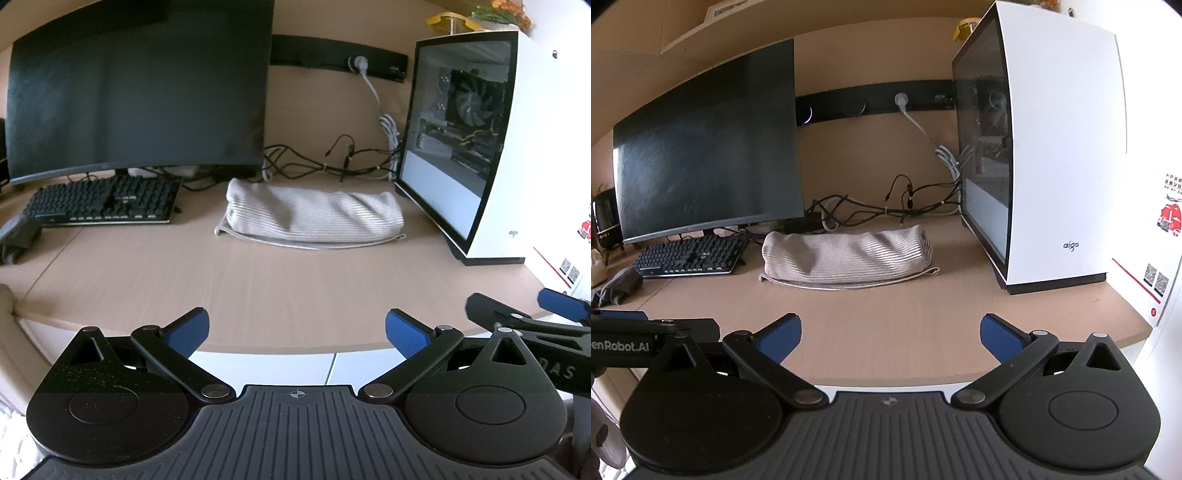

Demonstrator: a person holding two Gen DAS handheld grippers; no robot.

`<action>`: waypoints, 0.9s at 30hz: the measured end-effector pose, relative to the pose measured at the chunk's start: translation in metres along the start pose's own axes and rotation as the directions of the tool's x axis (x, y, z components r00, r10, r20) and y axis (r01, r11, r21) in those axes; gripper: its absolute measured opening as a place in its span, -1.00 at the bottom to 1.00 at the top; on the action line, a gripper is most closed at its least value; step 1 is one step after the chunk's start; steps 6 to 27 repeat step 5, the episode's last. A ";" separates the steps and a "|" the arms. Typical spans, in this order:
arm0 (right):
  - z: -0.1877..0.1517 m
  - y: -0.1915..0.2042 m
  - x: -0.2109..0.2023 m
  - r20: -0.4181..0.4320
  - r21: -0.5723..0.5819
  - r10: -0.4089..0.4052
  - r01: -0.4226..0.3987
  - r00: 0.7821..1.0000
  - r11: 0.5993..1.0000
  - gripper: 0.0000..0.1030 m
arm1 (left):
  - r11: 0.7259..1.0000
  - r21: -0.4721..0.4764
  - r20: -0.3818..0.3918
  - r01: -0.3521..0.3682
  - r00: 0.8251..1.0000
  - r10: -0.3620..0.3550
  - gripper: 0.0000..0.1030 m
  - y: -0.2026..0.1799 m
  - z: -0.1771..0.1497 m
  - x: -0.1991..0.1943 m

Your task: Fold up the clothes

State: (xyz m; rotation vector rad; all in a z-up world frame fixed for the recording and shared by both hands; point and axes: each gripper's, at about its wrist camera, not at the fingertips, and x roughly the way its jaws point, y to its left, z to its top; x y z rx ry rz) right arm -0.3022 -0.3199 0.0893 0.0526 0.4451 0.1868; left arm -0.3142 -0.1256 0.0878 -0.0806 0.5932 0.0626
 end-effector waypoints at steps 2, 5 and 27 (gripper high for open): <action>0.000 0.003 0.007 -0.015 -0.004 0.003 -0.003 1.000 1.000 1.00 | 1.000 0.016 0.004 -0.001 1.000 0.001 1.00 0.000 -0.001 0.003; 0.000 0.007 0.019 -0.038 -0.008 0.012 -0.012 0.999 1.000 1.00 | 1.000 0.019 -0.003 -0.009 1.000 0.009 1.00 0.004 0.000 0.009; 0.000 0.007 0.019 -0.038 -0.008 0.012 -0.012 0.999 1.000 1.00 | 1.000 0.019 -0.003 -0.009 1.000 0.009 1.00 0.004 0.000 0.009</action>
